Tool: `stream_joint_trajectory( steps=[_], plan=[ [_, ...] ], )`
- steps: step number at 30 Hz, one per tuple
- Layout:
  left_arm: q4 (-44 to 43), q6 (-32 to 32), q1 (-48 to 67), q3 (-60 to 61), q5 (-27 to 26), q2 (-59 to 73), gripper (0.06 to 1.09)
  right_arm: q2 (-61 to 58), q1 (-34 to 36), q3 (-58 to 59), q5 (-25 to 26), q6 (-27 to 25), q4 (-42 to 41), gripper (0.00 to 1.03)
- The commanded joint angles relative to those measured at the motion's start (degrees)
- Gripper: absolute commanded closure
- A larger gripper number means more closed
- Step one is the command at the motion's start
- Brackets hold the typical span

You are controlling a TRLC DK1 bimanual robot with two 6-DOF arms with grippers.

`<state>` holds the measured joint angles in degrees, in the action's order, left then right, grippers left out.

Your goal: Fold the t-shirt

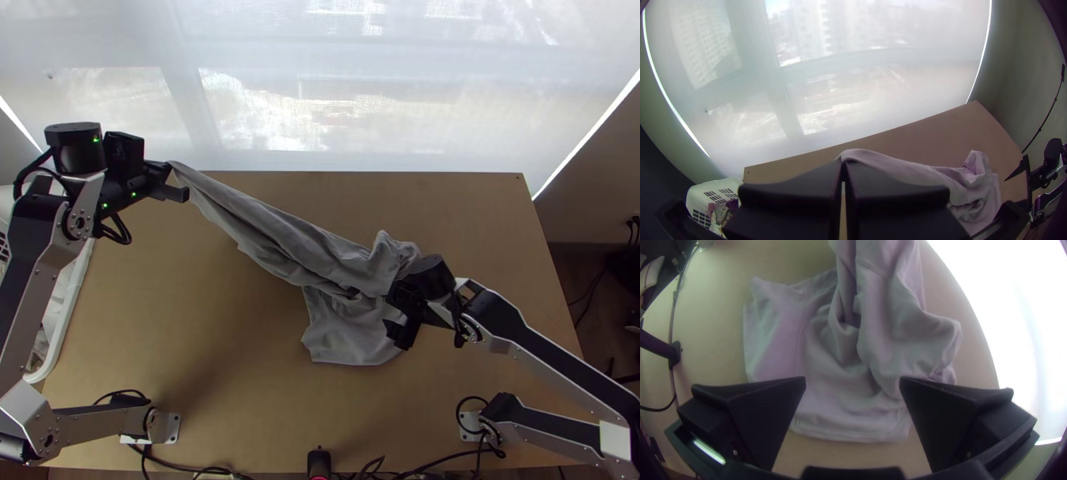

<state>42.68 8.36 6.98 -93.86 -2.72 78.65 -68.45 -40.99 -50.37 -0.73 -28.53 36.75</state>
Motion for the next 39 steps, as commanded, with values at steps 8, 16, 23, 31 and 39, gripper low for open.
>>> stream_joint_trajectory(
  steps=[8,16,23,31,39],
  plan=[
    [-0.31,-0.36,-0.39,5.01,0.00,-2.28,1.05,-15.40,-3.22,-4.12,-0.06,0.06,-10.30,0.06],
    [-0.05,0.25,-0.39,5.80,0.00,-3.42,1.05,-18.92,3.11,-4.39,-0.23,-3.37,-12.23,0.13],
    [-0.31,0.43,-0.30,5.89,0.00,-3.42,1.05,-19.71,9.53,-3.77,-1.03,-7.59,-12.23,0.17],
    [-0.66,0.52,-0.04,5.80,0.00,-3.24,1.05,-22.26,8.03,-4.03,-1.20,-6.18,-12.23,0.20],
    [-0.31,0.69,-0.48,6.15,0.00,-3.68,1.05,-22.70,5.84,-6.94,-1.20,-4.42,-12.85,0.54]
  ],
)
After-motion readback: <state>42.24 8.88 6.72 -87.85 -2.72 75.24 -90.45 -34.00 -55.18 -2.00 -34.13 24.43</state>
